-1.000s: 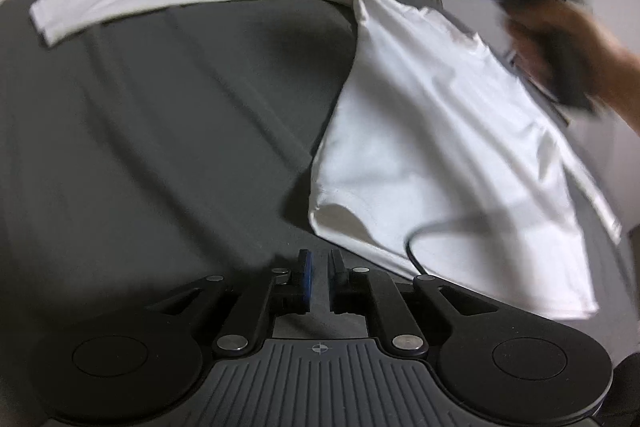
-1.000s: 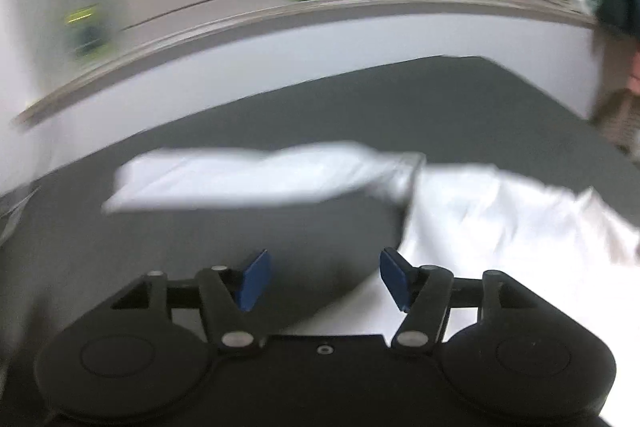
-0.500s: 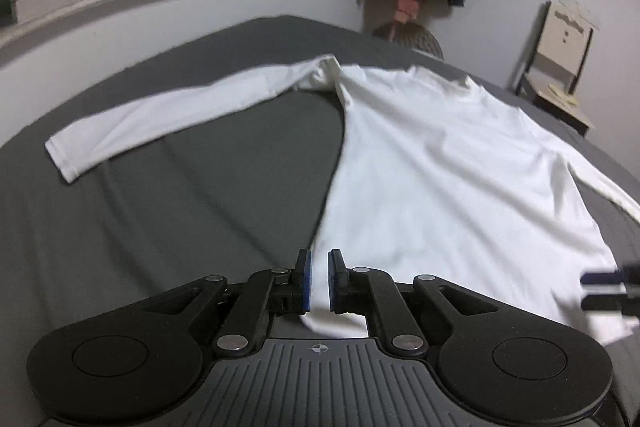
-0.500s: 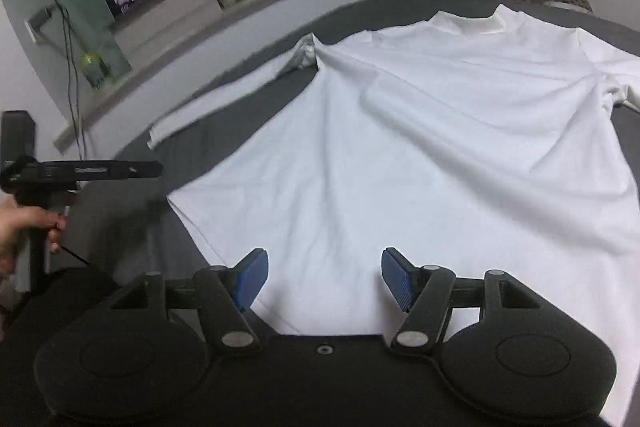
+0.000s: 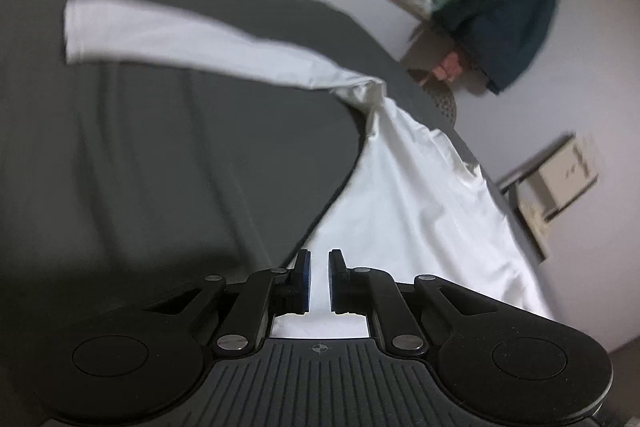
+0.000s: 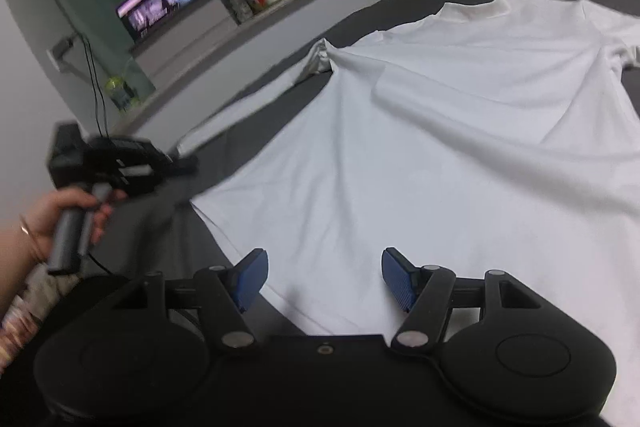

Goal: Fold clothes

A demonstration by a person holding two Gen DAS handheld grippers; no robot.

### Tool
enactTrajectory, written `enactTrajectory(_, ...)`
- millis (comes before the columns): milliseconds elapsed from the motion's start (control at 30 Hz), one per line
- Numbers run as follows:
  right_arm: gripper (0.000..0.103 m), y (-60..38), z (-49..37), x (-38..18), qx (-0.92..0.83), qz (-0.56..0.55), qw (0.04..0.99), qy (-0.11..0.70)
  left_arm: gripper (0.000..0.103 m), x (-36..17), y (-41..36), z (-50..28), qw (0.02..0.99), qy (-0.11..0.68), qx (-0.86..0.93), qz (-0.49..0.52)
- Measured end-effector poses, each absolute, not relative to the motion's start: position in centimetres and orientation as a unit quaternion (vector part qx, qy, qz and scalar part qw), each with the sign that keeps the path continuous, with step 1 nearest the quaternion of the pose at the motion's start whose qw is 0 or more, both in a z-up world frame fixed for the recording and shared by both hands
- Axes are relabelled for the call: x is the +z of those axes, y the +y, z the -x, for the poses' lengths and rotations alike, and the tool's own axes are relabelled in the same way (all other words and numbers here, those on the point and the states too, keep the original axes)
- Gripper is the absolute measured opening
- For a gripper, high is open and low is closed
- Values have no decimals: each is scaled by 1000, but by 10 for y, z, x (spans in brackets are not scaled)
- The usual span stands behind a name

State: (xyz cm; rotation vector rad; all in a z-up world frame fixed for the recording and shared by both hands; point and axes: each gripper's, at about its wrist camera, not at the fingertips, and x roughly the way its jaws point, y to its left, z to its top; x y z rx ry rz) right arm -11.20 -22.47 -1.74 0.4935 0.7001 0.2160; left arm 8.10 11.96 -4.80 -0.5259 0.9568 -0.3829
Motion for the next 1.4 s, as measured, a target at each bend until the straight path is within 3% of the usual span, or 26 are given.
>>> enactTrajectory(333, 66, -229, 118, -7, 103, -249, 908, 321, 8, -73, 103, -76, 815, 514, -161, 213)
enactTrajectory(767, 69, -241, 113, -13, 88, -288, 894, 333, 8, -67, 108, -73, 833, 511, -136, 161)
enactTrajectory(1200, 71, -237, 112, -18, 85, -279, 892, 346, 8, -46, 43, -65, 858, 487, -145, -76)
enactTrajectory(1367, 72, -237, 111, -19, 84, -286, 889, 348, 8, -48, 46, -67, 851, 500, -147, -63)
enactTrajectory(1400, 73, -237, 110, -19, 84, -287, 889, 348, 17, -48, 47, -67, 850, 503, -147, -60)
